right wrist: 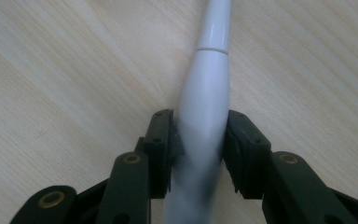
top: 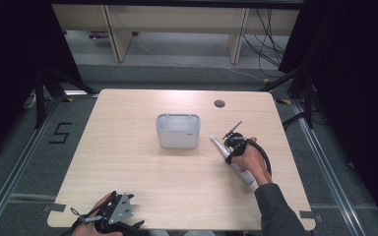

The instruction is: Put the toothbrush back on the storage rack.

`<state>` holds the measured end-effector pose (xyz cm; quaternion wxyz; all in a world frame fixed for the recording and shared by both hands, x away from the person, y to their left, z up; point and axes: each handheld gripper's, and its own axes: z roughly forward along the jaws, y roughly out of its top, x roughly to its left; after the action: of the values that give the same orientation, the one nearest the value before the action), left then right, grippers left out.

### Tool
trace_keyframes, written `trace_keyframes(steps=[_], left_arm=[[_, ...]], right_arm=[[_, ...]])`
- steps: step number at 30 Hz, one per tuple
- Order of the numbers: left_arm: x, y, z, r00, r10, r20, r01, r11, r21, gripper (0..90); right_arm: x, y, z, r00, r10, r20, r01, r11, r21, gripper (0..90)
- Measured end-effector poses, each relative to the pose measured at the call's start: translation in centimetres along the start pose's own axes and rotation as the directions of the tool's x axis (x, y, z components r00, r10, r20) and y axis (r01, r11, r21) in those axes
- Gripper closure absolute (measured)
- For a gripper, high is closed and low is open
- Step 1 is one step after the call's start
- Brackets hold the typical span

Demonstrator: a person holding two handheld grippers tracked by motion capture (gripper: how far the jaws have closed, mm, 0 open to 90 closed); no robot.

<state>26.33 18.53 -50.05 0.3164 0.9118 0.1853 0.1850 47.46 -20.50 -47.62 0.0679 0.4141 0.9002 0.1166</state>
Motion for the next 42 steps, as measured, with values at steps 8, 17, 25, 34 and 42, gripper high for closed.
trace_keyframes(steps=[8,17,25,34,42], left_arm=[[0.0,0.0,0.1,1.0000,0.004,0.002,-0.004,1.0000,0.007,15.4],[0.0,0.0,0.0,1.0000,0.004,0.002,-0.004,1.0000,0.000,15.4],[0.0,0.0,0.1,1.0000,0.003,0.002,-0.003,1.0000,0.003,15.4],[0.0,0.0,0.1,1.0000,-0.002,0.001,0.002,1.0000,-0.005,15.4],[0.0,0.0,0.1,1.0000,-0.004,-0.002,0.004,1.0000,-0.005,15.5]], right_arm=[[0.1,0.7,0.0,0.9999,0.005,-0.016,-0.004,0.999,0.049,66.0],[0.2,1.7,0.2,0.9996,-0.023,-0.018,0.025,0.993,0.111,66.3],[0.4,1.9,0.2,0.9990,-0.045,-0.006,0.045,0.988,0.146,66.6],[0.5,1.6,0.0,0.9985,-0.054,0.010,0.052,0.989,0.140,66.7],[-0.1,0.8,-1.7,0.9988,-0.048,0.011,0.048,0.998,0.033,66.8]])
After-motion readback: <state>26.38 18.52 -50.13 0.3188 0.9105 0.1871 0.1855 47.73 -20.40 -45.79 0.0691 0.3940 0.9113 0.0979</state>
